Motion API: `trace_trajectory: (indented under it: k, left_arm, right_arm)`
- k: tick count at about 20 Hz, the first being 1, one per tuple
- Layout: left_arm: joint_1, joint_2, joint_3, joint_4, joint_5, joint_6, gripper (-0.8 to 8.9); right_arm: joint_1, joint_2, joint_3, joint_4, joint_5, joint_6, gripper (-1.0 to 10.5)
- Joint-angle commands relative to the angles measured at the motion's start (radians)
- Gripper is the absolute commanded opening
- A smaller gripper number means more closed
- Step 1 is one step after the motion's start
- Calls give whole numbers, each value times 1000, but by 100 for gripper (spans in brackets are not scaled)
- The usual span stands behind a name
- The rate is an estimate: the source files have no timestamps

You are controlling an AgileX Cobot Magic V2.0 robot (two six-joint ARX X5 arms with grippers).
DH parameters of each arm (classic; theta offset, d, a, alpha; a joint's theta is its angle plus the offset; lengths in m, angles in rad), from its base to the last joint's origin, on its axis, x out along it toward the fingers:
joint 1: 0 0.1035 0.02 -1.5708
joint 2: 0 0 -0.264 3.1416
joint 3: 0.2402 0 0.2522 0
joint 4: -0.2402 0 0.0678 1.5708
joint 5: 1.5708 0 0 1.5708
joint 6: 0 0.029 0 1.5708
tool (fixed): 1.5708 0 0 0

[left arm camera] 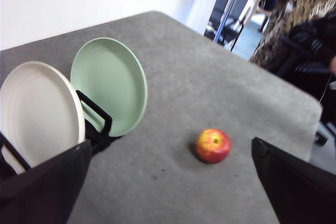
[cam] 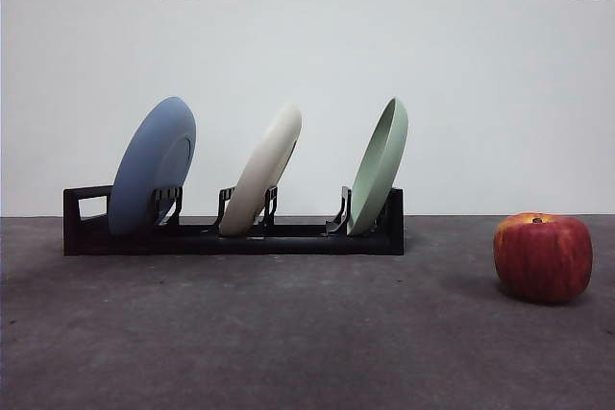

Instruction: Take the yellow plate from the plate rack,put the plate on the table,take the apple from the table,put the apple in the plate

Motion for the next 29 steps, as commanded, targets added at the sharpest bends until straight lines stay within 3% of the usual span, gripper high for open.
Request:
trace_trajectory:
  k: [1, 9, 17, 20, 25, 28, 29]
  left_arm:
    - [-45, 159, 86, 9, -76, 111, 593]
    - [-110, 620, 339, 98, -229, 133, 593]
    - [-118, 771, 351, 211, -360, 132, 593]
    - [-123, 793, 351, 218, -361, 131, 592]
    - [-126, 808, 351, 206, -357, 128, 371]
    - [-126, 808, 351, 204, -349, 122, 121]
    - [-126, 808, 351, 203, -346, 116, 81]
  right_arm:
    - [1, 15, 3, 3, -5, -6, 568]
    - [1, 74, 3, -16, -4, -7, 567]
    - [1, 103, 3, -15, -3, -19, 567]
    - [1, 113, 3, -15, -3, -22, 566]
    - [1, 127, 3, -15, -3, -24, 566]
    - [1, 127, 3, -15, -3, -24, 564]
    - [1, 127, 3, -15, -3, -24, 564]
